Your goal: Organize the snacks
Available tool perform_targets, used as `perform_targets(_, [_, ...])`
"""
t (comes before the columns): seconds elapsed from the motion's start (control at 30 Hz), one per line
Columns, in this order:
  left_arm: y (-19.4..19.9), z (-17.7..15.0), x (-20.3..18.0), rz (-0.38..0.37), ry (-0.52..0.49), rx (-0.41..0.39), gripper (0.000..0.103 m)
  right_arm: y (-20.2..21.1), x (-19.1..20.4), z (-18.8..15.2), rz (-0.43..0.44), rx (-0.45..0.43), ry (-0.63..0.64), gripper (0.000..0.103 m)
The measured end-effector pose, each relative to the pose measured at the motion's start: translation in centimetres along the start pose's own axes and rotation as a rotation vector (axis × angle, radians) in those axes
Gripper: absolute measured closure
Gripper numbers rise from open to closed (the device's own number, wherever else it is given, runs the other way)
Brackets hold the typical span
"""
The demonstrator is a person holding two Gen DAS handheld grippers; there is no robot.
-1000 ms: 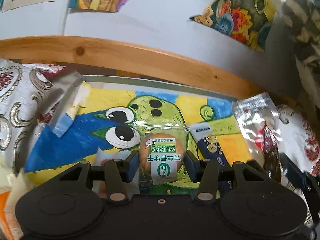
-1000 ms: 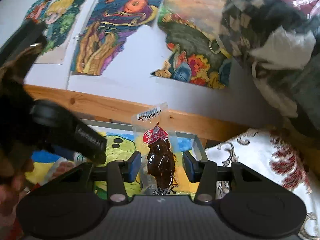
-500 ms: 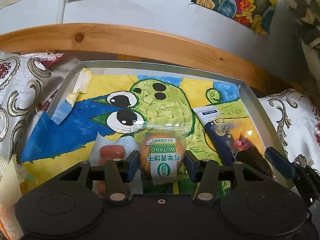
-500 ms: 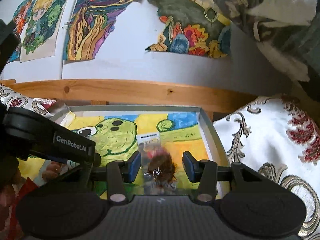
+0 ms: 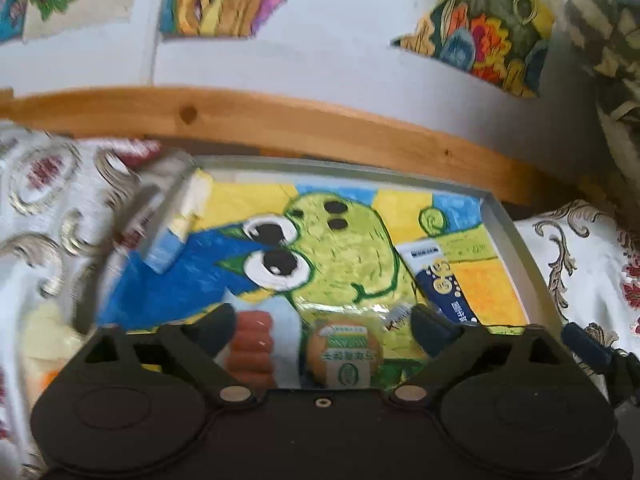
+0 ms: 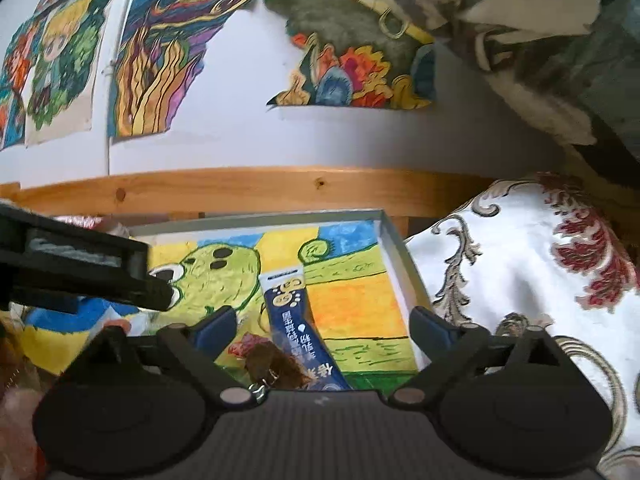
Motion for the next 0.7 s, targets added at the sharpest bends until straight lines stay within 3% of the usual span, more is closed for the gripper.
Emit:
perform_targets(0.37, [8.4, -0.9, 1.4, 0.049, -0.033, -0.129, 0.001, 6.8, 0.0, 2.0, 0.008, -0.089, -0.027, 0.000])
perform_targets(0.7, [15.7, -3.4, 3.3, 0.059, 0.006, -0.208, 0.001, 14.5, 1.8, 1.8, 0.019, -0.154, 0.043, 0.000])
Point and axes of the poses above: each gripper's, at about its wrist camera, not at the fingertips, and y roughly against the way its jaws point, x to its left, z to its top, the point moved 5 cm from there along -y, roughly the way its jaws point, and after that the axes turned 11 degrees about x, right-handed, at the moved point
